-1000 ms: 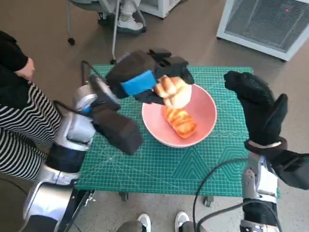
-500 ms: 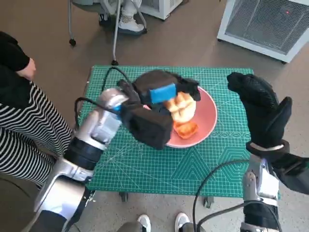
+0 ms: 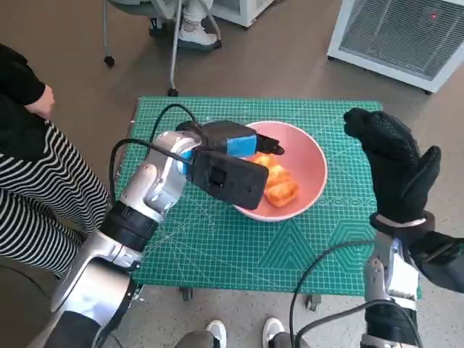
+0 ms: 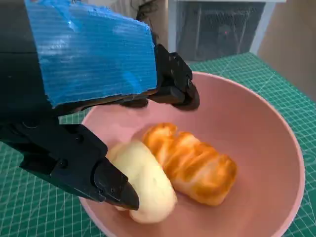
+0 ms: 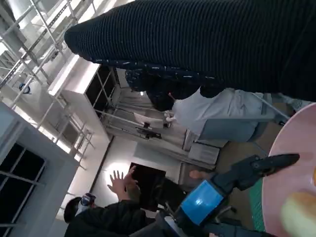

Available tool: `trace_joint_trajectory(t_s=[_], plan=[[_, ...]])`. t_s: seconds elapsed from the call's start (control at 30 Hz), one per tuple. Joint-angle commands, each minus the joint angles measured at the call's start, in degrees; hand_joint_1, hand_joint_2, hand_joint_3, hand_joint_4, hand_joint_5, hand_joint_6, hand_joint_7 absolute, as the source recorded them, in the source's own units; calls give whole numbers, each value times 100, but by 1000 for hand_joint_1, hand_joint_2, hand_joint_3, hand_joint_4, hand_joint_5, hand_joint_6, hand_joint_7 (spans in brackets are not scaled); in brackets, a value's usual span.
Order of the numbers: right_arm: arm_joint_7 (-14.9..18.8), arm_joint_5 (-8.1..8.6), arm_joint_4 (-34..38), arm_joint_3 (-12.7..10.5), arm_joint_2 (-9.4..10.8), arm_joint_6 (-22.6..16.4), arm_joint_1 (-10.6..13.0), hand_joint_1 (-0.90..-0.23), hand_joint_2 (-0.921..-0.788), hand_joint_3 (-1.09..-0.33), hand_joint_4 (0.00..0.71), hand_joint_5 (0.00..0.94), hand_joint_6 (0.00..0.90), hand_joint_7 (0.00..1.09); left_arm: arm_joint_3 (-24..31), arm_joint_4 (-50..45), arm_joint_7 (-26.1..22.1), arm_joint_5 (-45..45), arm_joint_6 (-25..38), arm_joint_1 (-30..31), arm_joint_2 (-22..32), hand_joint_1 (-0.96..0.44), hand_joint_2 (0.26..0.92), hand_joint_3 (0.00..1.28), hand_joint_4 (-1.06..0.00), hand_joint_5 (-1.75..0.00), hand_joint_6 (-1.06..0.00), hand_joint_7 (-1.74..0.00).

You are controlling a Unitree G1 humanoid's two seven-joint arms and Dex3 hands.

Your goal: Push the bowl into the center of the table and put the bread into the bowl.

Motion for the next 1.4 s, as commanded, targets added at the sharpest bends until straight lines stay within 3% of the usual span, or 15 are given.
trace_joint_trajectory(t_s=[0.03, 0.27, 0.47, 0.63, 0.83, 0.97, 1.23, 1.4], plan=[[-53, -49, 109, 29, 52, 57, 57, -754, -921, -872, 118, 7, 34, 472, 138, 63, 167, -191, -270, 4, 35, -157, 754, 0, -104, 0, -248, -7], [-75, -48, 89, 55, 38, 105, 26, -754, -921, -871, 119, 6, 36, 470, 396, -82, 198, -513, -581, 81, 184, -163, 750, 0, -85, 0, -245, -4], [-58, -32, 96, 72, 31, 132, -6, -754, -921, -870, 120, 6, 38, 468, 773, -226, 121, -968, -863, 116, 347, -303, 761, 5, -74, -11, -225, -13], [-74, -27, 58, 76, 21, 191, -56, -758, -921, -867, 120, 5, 39, 467, 1551, -527, 108, -1962, -1126, 309, 420, -406, 804, 22, -82, -10, -226, -13], [-184, -36, -102, 63, -3, 343, -134, -757, -921, -862, 130, 9, 46, 469, 2488, -460, 710, -3215, -1919, 839, -182, -553, 883, 62, -119, -17, -257, -24], [-351, -114, -285, 70, -13, 447, -191, -759, -921, -856, 134, 10, 51, 471, 2808, -630, 796, -3903, -2134, 1109, -545, -647, 913, 187, -146, -22, -265, -27], [-719, -431, -545, 78, -57, 540, -287, -765, -921, -853, 137, 9, 52, 474, 2984, -1658, 596, -5044, -1243, 1715, -962, -706, 921, 359, -142, -14, -248, -28], [-873, -662, -584, 89, -121, 479, -351, -767, -921, -855, 137, 9, 51, 477, 3010, -1860, 573, -5219, -1178, 1936, -1121, -702, 921, 418, -126, -6, -223, -28]])
